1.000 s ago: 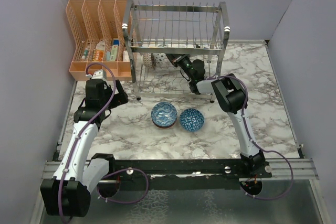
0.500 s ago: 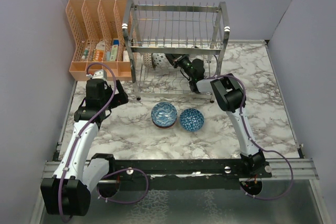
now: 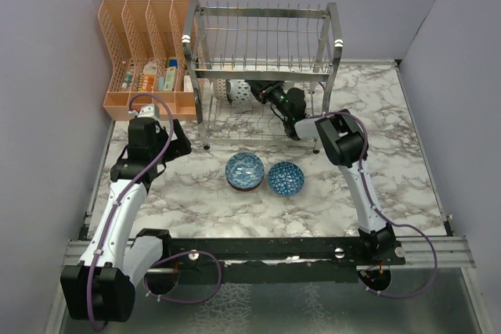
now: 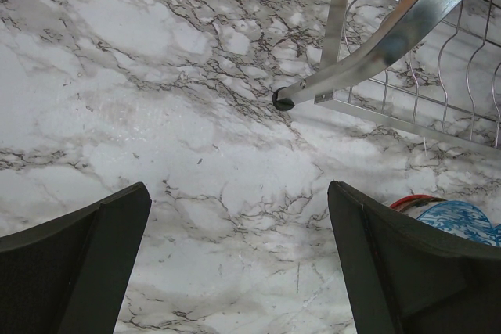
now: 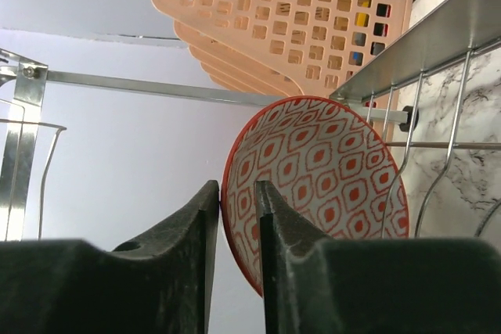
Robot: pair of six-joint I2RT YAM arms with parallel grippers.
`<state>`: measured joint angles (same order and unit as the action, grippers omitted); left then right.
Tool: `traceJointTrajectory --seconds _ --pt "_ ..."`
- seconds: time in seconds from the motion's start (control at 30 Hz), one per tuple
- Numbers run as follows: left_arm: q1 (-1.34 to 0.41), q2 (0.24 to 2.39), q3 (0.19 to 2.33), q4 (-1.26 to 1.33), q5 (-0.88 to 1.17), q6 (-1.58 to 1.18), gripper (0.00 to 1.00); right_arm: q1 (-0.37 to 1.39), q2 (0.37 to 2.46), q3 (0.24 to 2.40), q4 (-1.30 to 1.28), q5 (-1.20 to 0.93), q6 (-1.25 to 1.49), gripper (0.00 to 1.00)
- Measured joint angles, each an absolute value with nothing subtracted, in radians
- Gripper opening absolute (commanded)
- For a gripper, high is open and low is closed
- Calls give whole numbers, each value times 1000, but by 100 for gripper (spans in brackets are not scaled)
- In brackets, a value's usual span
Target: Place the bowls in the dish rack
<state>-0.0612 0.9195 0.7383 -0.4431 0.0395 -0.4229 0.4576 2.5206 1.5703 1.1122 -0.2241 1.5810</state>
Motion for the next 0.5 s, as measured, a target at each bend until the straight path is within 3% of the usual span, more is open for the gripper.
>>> traceJointTrajectory --seconds 0.2,0.5 --pt "-61 920 738 -443 39 -423 99 456 2508 1565 1092 -225 1546 36" --pt "-61 920 738 -443 39 -423 99 456 2498 1565 1089 -243 1510 40"
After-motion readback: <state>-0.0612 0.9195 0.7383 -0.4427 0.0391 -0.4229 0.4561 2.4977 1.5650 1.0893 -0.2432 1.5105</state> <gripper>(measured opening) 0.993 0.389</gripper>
